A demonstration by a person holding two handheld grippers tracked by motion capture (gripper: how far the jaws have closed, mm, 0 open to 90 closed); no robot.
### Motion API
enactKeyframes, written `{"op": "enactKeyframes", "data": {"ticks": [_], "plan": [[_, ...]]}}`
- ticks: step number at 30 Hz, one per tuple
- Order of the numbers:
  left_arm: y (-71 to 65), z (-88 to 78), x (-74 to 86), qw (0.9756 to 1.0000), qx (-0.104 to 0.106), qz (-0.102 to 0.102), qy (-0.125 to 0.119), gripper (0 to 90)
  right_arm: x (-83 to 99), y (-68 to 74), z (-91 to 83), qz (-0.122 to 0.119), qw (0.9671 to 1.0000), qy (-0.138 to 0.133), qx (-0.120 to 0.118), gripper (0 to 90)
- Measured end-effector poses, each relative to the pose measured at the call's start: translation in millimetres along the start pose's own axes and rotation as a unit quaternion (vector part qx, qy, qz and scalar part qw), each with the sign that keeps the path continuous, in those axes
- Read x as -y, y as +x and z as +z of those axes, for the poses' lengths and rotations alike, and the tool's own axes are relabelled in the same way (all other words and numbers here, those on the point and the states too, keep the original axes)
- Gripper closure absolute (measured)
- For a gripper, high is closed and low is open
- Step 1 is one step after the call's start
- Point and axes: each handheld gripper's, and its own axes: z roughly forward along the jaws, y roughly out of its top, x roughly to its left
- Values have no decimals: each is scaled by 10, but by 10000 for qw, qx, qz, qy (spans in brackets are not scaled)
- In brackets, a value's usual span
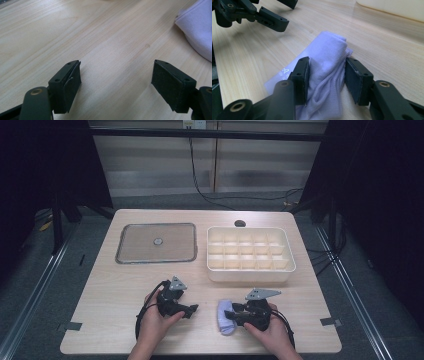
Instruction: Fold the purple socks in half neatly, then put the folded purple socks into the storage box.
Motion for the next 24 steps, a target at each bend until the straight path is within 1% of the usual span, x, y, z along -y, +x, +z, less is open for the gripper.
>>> {"op": "enactKeyframes", "data": {"ticks": [4,5,6,7,10,11,13,15,17,18,20,21,22,24], "plan": [[18,0,17,9999,-33,-35,-99,228,-18,5,4,34,9999,88,-75,615],[23,-1,23,9999,-42,-68,-86,227,-20,2,5,19,9999,96,-93,641],[39,-5,29,10000,-71,-3,-61,226,-24,5,0,61,9998,129,-128,657],[42,-7,36,9999,-69,-44,-67,224,-26,9,0,60,9998,138,-125,663],[65,-5,50,9998,-121,-60,-122,221,-39,21,0,-67,9998,131,-101,688],[72,-8,52,9998,-141,-1,-117,220,-40,29,0,-115,9998,119,-74,695],[76,7,63,9997,-158,72,-193,209,-42,43,-3,-192,9997,110,-40,703],[69,23,70,9994,-188,206,-214,191,-49,49,-7,-175,9998,133,-31,709],[53,35,72,9992,-222,281,-199,171,-53,40,-8,-157,9998,133,-57,712],[47,42,77,9990,-238,310,-212,166,-55,34,-7,-95,9998,128,-70,714],[49,48,88,9988,-215,346,-259,156,-58,19,-7,-74,9998,126,-103,716],[45,52,99,9987,-238,328,-319,153,-62,20,-9,-38,9998,137,-108,718],[58,51,109,9985,-193,362,-360,153,-67,19,-9,-55,9998,136,-106,719],[64,52,129,9981,-198,388,-436,151,-75,27,-10,-106,9998,141,-91,721]]}}
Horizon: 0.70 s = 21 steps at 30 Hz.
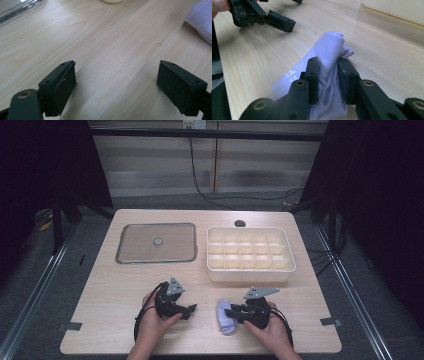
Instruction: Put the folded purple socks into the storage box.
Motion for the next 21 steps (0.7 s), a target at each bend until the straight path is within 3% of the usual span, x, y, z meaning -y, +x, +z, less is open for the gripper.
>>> {"op": "enactKeyframes", "data": {"ticks": [21], "plan": [[-10,-3,12,10000,-21,-11,-29,151,-192,-37,-199,-167,9997,-20,179,728]]}}
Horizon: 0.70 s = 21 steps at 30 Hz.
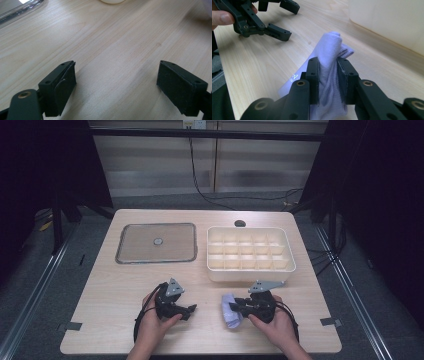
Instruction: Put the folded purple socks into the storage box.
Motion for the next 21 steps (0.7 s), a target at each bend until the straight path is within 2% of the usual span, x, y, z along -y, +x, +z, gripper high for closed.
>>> {"op": "enactKeyframes", "data": {"ticks": [21], "plan": [[-1,0,0,10000,-3,-6,-4,151,-193,-217,-481,-67,9993,-25,354,728]]}}
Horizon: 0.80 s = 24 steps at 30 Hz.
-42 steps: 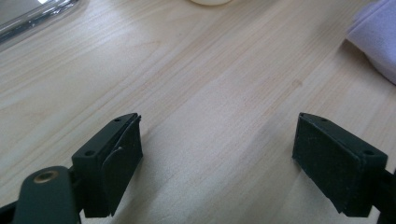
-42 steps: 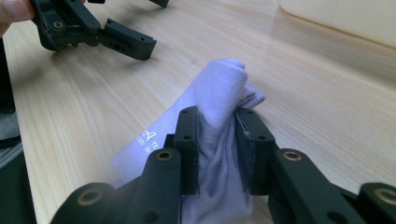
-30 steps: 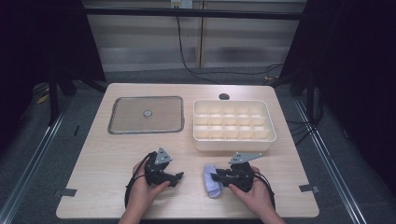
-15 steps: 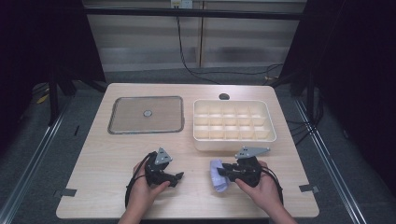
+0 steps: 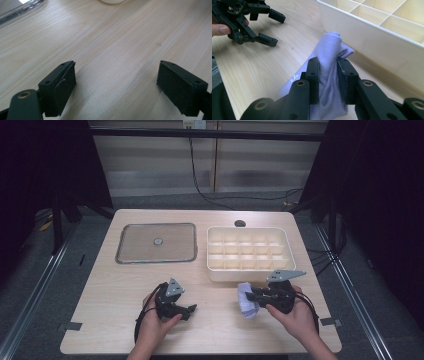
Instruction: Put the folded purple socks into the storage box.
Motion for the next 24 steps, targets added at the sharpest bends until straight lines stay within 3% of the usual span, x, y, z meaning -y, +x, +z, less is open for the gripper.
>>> {"op": "enactKeyframes", "data": {"ticks": [17,24], "plan": [[1,0,-2,10000,-2,39,18,143,-203,-143,-254,-85,9997,106,227,727],[2,-1,-2,10000,-5,47,22,142,-318,-226,-382,-52,9997,15,234,727]]}}
